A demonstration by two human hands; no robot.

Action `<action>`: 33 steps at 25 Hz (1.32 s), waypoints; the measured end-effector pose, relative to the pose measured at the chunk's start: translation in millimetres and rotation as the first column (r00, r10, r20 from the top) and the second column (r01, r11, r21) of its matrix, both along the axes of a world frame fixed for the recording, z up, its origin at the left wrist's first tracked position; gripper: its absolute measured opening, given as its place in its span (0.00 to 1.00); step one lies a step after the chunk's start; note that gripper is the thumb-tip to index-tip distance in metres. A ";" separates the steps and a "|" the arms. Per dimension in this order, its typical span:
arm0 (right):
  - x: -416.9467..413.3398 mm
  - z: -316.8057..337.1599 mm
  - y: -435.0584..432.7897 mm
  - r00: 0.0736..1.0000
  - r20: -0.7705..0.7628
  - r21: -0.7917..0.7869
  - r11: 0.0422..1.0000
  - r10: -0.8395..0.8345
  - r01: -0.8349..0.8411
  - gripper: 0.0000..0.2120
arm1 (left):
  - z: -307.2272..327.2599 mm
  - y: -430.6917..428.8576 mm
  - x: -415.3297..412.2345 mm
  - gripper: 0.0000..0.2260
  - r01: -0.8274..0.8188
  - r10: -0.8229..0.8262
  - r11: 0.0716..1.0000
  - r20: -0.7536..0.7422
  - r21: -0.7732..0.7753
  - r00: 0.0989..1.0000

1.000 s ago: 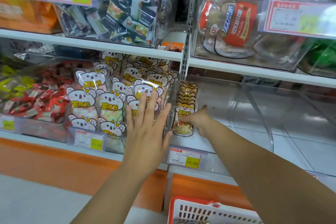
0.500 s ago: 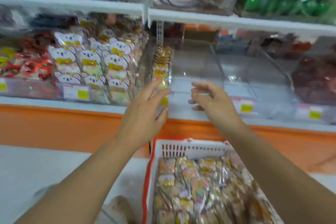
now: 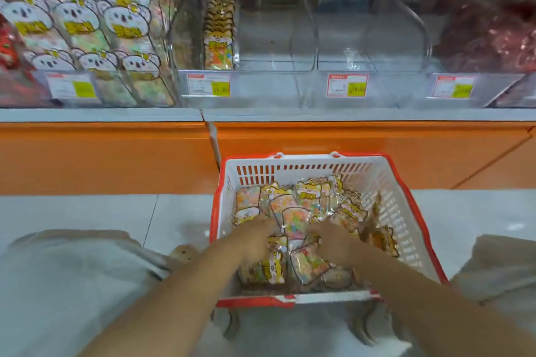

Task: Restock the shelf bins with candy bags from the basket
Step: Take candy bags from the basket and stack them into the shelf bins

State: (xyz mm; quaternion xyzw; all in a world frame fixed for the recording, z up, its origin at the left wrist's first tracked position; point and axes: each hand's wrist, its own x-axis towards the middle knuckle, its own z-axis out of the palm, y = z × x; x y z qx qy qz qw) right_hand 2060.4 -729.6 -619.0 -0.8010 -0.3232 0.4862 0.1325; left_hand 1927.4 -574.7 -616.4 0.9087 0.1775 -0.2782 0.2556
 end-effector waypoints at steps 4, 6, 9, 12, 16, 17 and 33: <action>3.6 -21.2 -12.9 0.830 0.493 -0.159 0.965 0.261 -0.209 0.33 | -22.0 -3.5 -6.2 0.40 -0.024 0.026 0.999 -0.033 0.044 0.999; 3.4 -28.9 -14.1 0.804 0.521 -0.178 0.958 0.286 -0.226 0.34 | -31.4 -2.1 -6.7 0.39 -0.035 0.037 0.998 -0.029 0.060 0.999; 3.5 -30.6 -14.0 0.752 0.530 -0.287 0.917 0.393 -0.277 0.19 | -43.1 2.7 -8.3 0.33 -0.042 0.043 0.998 -0.042 0.037 0.998; 9.6 -33.1 -15.0 0.707 0.496 -0.352 0.861 0.504 -0.366 0.13 | -50.7 10.8 -11.8 0.27 -0.153 0.151 0.984 -0.026 -0.090 0.988; 32.9 -4.7 -8.6 0.963 0.192 0.125 0.978 -0.191 0.169 0.07 | -36.6 27.1 -8.6 0.19 -0.328 0.364 0.906 0.098 -0.267 0.926; 41.2 6.4 -7.8 0.934 0.066 0.223 0.918 -0.350 0.328 0.09 | -27.6 31.5 -6.6 0.19 -0.410 0.474 0.847 0.129 -0.340 0.871; 25.3 30.2 20.5 0.676 -0.472 0.301 0.617 -0.566 0.727 0.10 | -7.5 26.9 13.4 0.17 -0.563 0.894 0.083 -0.189 -0.822 0.407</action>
